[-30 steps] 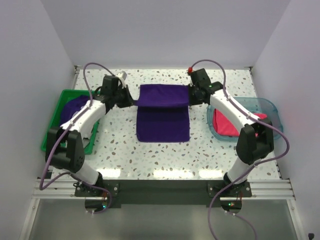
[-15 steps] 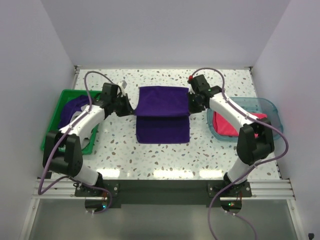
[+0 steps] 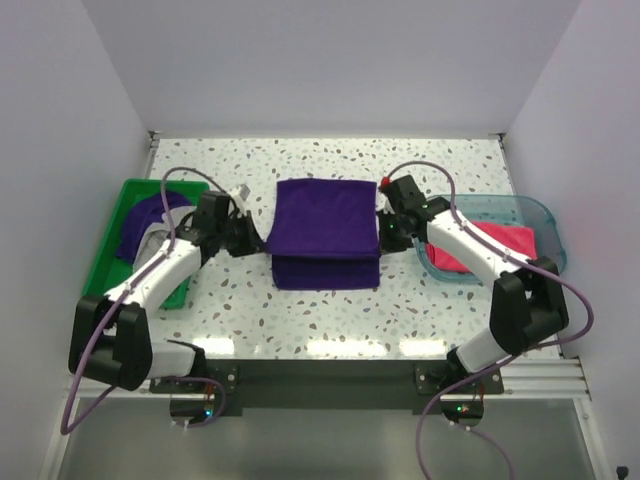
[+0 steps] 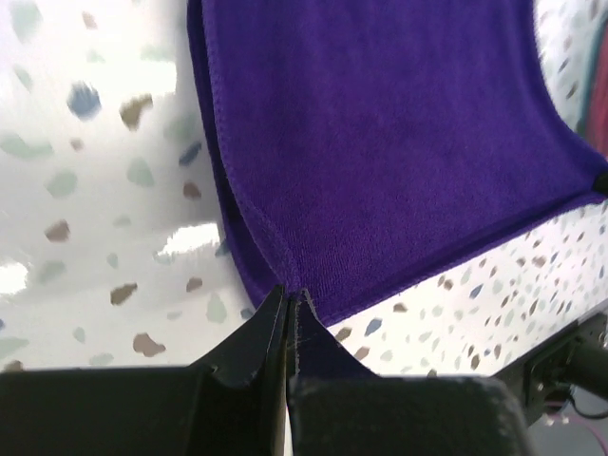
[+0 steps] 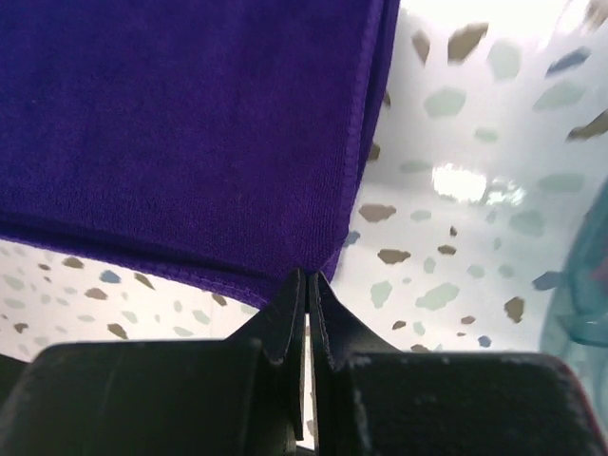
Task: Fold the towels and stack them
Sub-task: Fold the towel
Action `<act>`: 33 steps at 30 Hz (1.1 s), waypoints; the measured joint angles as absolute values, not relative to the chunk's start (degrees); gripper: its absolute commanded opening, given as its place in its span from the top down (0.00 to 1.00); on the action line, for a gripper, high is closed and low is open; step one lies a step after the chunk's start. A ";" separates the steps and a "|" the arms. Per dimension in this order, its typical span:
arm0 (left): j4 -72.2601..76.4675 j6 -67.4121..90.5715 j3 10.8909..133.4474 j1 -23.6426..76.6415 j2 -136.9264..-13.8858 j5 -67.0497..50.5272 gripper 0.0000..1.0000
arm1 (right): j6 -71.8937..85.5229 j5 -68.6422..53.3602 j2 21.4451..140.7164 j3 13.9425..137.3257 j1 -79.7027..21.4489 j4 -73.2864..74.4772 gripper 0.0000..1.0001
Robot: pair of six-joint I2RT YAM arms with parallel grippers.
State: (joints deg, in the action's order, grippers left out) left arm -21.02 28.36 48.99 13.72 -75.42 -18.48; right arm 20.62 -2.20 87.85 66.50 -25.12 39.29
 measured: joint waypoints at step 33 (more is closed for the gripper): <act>-26.68 30.85 52.27 21.71 -66.78 -9.96 1.00 | 19.99 1.83 79.31 69.41 -25.15 44.42 1.00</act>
State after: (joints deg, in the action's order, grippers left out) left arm -26.68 30.85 52.27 21.71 -66.78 -9.96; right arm 19.99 1.83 79.31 69.41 -25.15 44.42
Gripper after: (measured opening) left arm 0.021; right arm 0.010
